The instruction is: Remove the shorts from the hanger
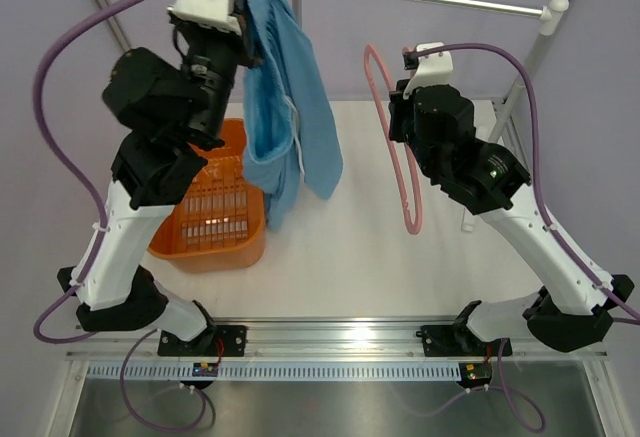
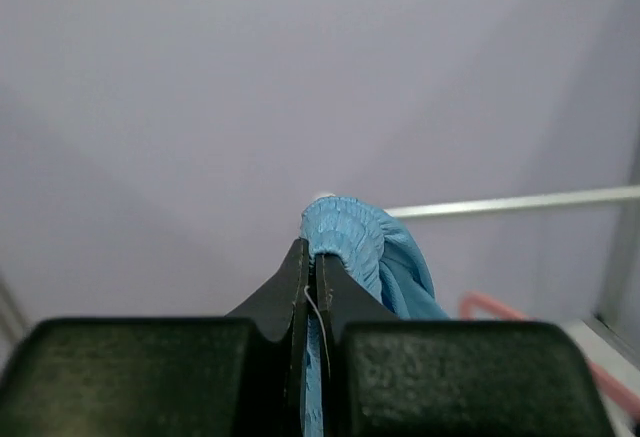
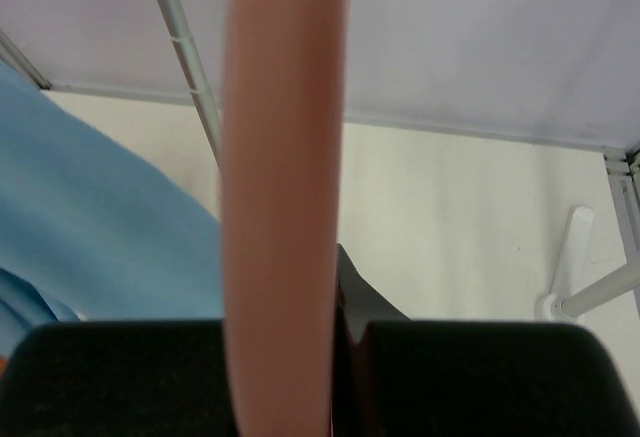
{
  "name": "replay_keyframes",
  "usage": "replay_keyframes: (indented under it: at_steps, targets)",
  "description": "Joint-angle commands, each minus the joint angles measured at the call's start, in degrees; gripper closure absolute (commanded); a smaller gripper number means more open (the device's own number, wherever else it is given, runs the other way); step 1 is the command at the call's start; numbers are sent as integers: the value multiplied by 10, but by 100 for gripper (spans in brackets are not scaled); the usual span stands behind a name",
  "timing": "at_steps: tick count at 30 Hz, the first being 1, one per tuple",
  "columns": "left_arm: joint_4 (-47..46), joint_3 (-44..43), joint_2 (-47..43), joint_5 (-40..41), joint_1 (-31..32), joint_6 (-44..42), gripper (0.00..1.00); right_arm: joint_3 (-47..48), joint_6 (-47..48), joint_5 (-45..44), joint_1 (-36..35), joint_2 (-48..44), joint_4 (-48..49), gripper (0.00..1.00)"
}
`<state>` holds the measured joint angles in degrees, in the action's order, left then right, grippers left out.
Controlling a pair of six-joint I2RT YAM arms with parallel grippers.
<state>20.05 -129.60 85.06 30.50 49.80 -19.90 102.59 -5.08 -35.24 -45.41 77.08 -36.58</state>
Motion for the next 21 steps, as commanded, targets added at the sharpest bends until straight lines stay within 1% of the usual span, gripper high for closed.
replay_keyframes:
  at_steps: [1, 3, 5, 7, 8, 11, 14, 18, 19, 20, 21]
  targets:
    - [-229, -31, -19, 88, -12, -168, 100, -28, -22, 16, 3, -37, 0, 100]
    - [-256, -29, -21, 96, -42, -179, 100, -34, -23, 21, 3, -44, -5, 100]
    - [-258, -23, -27, 98, -80, -166, 100, -38, -23, 23, 3, -47, -10, 100]
    - [-258, -7, -45, 98, -105, -139, 100, -39, -21, 27, 4, -48, -12, 100]
    - [-259, 20, -54, 94, -127, -128, 100, -38, -20, 29, 4, -48, -13, 100]
    - [-252, 59, -86, 82, -159, -84, 100, -41, -19, 33, 3, -48, -12, 100]
    - [-227, 94, -104, 80, -168, -59, 100, -46, -19, 31, 3, -48, -9, 100]
    - [-219, 179, -135, 80, -168, -23, 100, -52, -18, 19, 3, -51, -7, 100]
    - [-216, 219, -141, 83, -169, -2, 100, -56, -19, 19, 3, -52, -6, 100]
    - [-212, 241, -148, 88, -170, 11, 100, -57, -19, 18, 4, -55, -5, 100]
    - [-208, 291, -164, 91, -169, 38, 100, -59, -19, 18, 3, -57, -5, 100]
